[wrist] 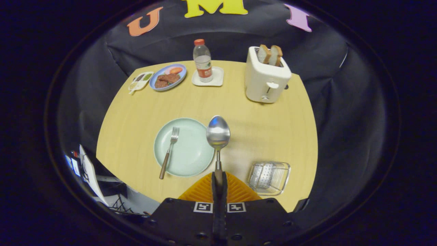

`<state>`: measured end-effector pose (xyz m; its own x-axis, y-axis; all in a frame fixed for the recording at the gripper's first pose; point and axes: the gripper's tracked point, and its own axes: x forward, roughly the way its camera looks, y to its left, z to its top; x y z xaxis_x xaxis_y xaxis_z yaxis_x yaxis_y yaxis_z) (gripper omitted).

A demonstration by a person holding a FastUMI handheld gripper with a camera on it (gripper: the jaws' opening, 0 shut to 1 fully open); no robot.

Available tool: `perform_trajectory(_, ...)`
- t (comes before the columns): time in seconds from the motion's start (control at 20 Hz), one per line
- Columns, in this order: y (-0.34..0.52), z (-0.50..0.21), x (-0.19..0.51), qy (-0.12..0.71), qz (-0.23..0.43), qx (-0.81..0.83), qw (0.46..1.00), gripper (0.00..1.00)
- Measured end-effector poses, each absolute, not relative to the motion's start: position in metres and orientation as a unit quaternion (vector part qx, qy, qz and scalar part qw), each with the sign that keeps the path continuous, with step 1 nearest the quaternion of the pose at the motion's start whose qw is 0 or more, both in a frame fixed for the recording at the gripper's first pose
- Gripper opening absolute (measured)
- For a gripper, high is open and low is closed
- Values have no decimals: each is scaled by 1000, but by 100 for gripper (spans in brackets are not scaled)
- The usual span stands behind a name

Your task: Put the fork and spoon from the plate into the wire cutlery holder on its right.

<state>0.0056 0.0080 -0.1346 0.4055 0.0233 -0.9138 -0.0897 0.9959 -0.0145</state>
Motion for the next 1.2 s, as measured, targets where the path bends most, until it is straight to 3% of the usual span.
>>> perform_trajectory(0.5,-97,-157,-49,628,-23,26,778,1)
perform_trajectory(1.2,-107,-191,-45,681,-26,92,726,4)
